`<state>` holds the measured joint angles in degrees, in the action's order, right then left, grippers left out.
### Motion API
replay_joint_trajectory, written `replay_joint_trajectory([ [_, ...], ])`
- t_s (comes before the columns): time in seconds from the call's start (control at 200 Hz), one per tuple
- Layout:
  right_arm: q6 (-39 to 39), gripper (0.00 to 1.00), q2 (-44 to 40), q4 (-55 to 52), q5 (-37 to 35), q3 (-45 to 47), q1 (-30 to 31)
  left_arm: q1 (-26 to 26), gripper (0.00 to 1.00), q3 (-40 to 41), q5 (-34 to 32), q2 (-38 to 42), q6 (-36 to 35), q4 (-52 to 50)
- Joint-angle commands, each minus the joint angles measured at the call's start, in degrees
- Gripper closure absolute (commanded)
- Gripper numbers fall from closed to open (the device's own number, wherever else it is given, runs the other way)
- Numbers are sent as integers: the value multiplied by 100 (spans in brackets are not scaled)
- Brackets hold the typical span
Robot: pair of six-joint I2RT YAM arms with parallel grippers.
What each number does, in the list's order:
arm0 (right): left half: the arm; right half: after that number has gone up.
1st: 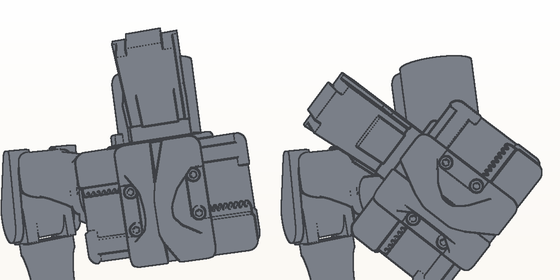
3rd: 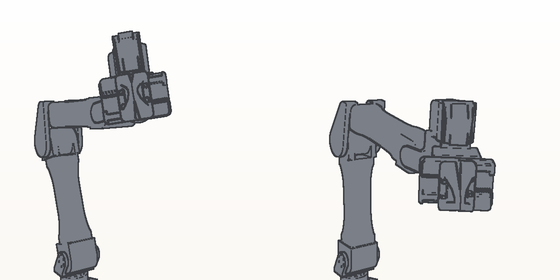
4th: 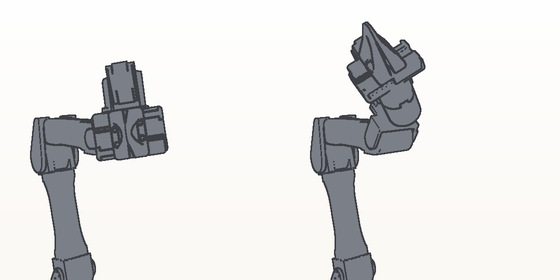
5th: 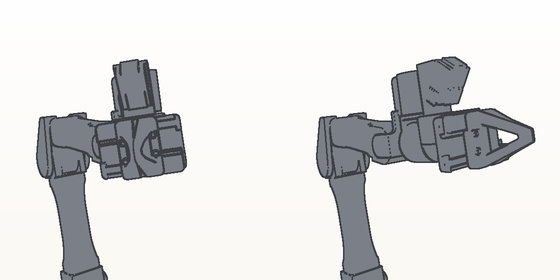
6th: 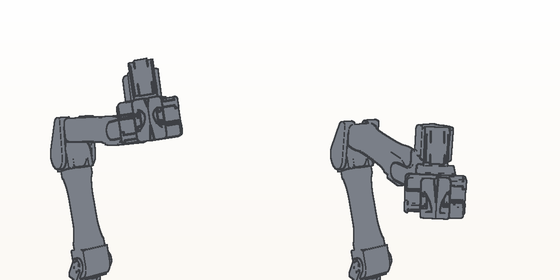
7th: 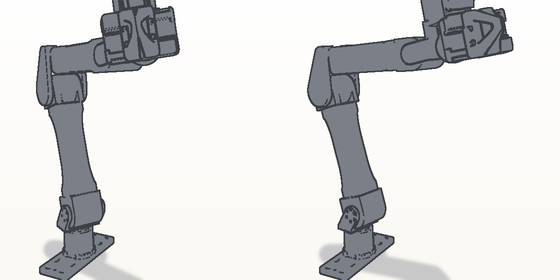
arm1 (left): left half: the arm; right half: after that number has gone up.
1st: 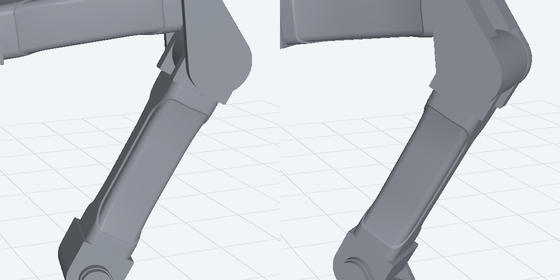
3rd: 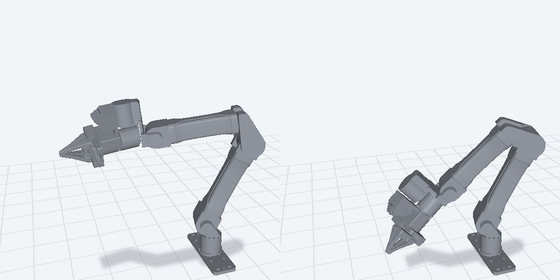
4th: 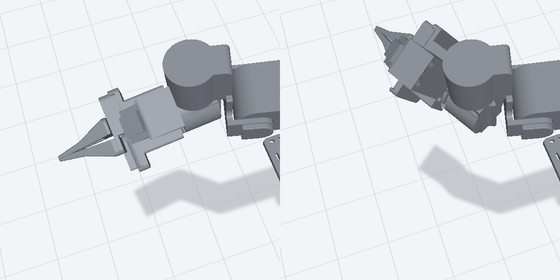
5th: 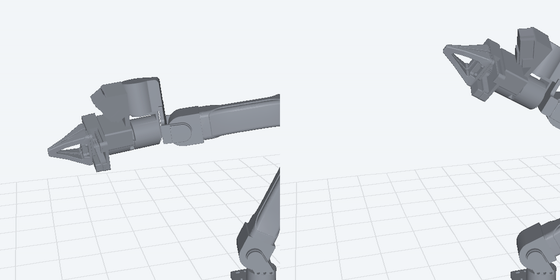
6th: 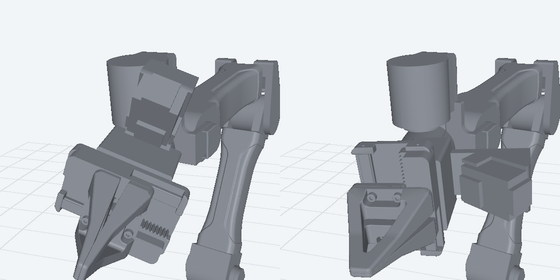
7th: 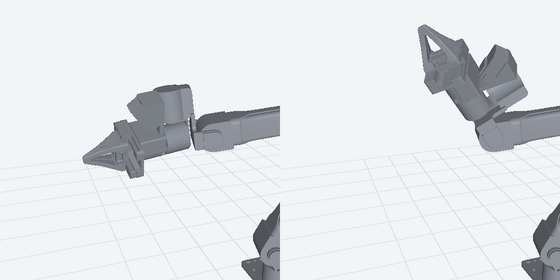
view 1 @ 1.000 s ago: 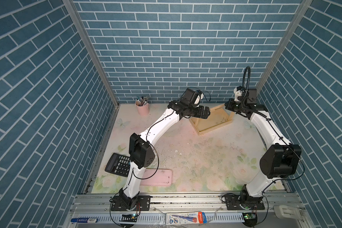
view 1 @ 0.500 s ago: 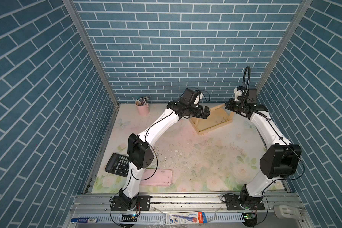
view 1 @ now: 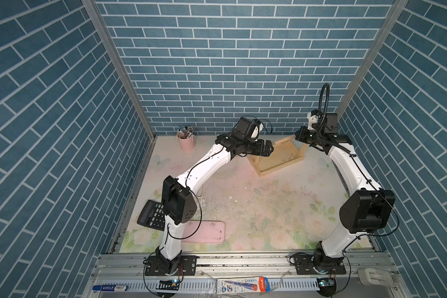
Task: Take the necklace off the jewelry display stand
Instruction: Take off the necklace from the stand.
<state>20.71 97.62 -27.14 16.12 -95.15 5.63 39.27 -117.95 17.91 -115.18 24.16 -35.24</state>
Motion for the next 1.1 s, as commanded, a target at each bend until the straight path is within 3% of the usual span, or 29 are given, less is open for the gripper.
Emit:
replay_joint_trajectory([
  [0.0, -220, 100, -92, -209, -36, -215, 26, -68, 1, 205, 116, 265, 105, 256],
  [0.155, -257, 100, -151, -207, -45, -58, 22, -68, 1, 327, 226, 314, 156, 343],
  [0.45, -368, 63, -627, 331, 218, 855, -127, -68, 1, 524, 460, 359, 319, 538],
  [0.63, -586, 53, -780, 958, 636, 1570, -206, -69, 1, 704, 520, 402, 396, 672],
  [0.8, -729, 53, -700, 1413, 1174, 1818, -283, -66, 1, 830, 571, 452, 418, 739],
  [1.095, -949, 62, -346, 1651, 1254, 1639, -455, -94, 1, 832, 617, 466, 351, 694],
])
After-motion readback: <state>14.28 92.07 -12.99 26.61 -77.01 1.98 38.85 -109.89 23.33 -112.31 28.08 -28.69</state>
